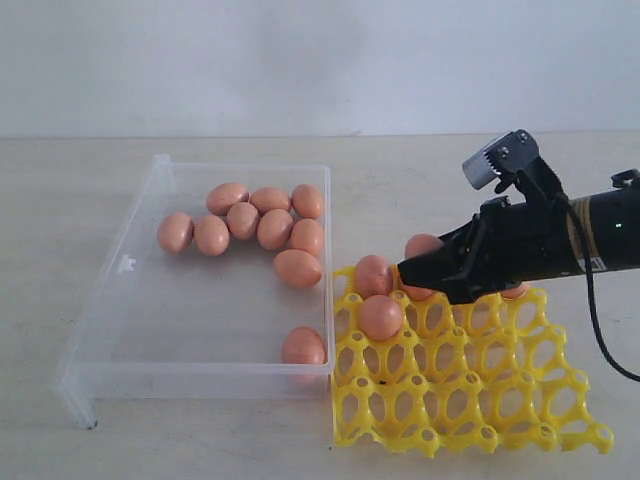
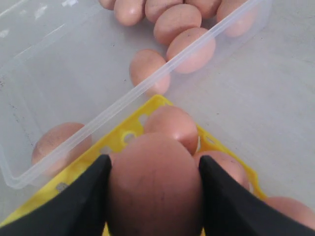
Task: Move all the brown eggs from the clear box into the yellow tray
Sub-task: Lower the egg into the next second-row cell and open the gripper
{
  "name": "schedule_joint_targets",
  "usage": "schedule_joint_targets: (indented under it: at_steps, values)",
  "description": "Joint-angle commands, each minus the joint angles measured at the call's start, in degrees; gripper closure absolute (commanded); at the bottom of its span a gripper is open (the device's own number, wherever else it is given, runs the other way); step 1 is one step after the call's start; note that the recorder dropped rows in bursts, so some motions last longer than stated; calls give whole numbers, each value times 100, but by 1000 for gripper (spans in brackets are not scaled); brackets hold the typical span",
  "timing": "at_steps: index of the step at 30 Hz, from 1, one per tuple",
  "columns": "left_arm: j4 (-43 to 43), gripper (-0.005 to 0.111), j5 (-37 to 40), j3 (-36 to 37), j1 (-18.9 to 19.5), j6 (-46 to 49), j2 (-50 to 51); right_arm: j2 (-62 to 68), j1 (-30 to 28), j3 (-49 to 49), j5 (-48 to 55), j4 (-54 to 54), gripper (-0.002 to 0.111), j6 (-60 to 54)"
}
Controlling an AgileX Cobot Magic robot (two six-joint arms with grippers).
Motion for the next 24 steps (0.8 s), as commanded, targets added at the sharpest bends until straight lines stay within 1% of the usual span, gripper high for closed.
schedule_joint_targets:
  at_steps: [1,2,4,9,11,15,17,19,21,22,24]
  values:
    - [28,92,8,1,-17,-52,17,253,155,-2,-174,69,109,-227]
    - [70,87,119,1,-17,-52,17,263,165,-2,-241,83,109,-422]
    - [70,86,147,1,-17,-52,17,241,152,-2,-240,326,109,-437]
    - [70,86,147,1,-17,-52,17,253,152,-2,-240,22,107,-118]
    - [70,86,147,1,-17,-52,17,253,152,-2,-240,-151,98,-27]
    - [218,87,127,1,-17,17,17,253,152,-2,-240,-191,68,17]
    - [218,90,127,1,-17,270,17,253,152,-2,-218,-139,60,32]
    - [218,98,127,1,-17,382,17,253,152,-2,-176,-99,55,32]
    - [205,109,127,1,-17,383,17,253,152,-2,-122,-18,54,32]
    - [194,111,127,1,-17,383,17,253,152,-2,-111,22,54,32]
    - [172,111,127,1,-17,383,17,253,152,-2,-111,75,54,-4]
